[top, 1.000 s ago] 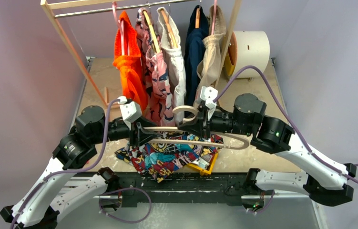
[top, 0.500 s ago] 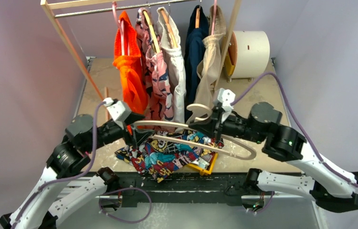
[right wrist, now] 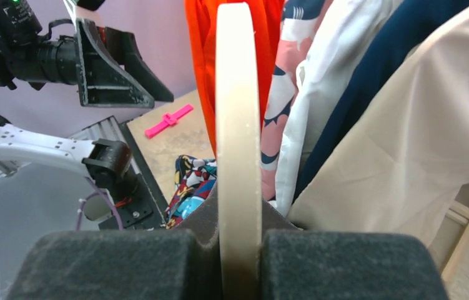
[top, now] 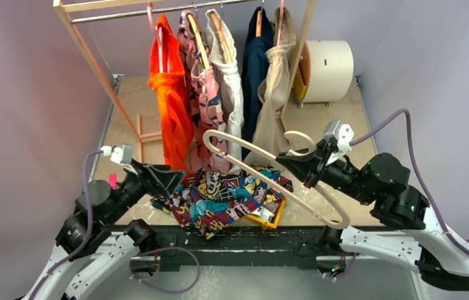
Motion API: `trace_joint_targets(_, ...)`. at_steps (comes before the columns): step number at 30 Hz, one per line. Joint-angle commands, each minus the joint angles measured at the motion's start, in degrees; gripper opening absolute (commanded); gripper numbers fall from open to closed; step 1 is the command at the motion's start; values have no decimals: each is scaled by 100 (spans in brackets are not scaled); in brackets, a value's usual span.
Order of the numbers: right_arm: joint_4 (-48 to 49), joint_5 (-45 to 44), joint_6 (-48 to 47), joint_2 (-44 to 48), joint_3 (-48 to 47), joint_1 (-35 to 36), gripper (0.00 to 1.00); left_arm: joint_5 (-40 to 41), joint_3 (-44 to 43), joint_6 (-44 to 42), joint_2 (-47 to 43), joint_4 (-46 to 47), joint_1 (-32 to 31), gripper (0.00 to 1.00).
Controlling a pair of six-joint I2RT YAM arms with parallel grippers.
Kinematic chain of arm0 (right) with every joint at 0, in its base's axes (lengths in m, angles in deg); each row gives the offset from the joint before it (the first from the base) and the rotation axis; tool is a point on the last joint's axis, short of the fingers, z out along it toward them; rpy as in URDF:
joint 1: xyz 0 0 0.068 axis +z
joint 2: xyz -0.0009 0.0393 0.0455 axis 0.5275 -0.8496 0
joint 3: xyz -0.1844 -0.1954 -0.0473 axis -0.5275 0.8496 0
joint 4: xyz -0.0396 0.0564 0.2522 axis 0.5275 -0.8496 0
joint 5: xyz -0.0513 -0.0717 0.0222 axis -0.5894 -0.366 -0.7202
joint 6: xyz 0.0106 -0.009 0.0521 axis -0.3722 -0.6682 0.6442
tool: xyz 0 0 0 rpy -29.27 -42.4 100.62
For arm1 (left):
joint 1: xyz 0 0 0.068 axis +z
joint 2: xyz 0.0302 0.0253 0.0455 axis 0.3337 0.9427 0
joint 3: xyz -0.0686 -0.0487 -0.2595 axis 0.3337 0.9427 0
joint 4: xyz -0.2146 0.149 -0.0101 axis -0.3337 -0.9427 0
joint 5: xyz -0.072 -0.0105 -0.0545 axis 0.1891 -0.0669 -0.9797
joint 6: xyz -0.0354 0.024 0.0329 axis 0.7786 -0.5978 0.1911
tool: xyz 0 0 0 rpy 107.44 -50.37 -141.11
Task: Place the shorts on the hanger
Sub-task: Hang the shorts on the hanger.
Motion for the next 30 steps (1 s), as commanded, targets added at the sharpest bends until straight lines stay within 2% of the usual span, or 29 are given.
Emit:
trace_joint_targets(1,148,-461,97,-34,82,-10,0,-312,113,716,519,-412,-11,76)
trace_joint_targets(4,177,-534,53,-64,126,-13,0,-414,32,450,1046,-748,-10,76)
trace_joint_targets(9,211,-694,-13,-178,161,-12,0,-357,-10,111,1632,-789,-10,76)
trace_joint_targets(19,303,-919,-155,-532,235,-13,0,36,17,-231,2349,-447,-224,77)
trace_joint_targets(23,439,-949,-255,-655,286,-11,0,851,-41,-147,2806,-266,-1080,76)
trace_joint_targets(27,485,-976,-318,-778,278,-13,0,2308,-283,66,3353,-172,-2584,77)
trace_joint_targets(30,498,-989,-336,-793,275,-9,0,3056,-357,275,3620,-226,-3470,77)
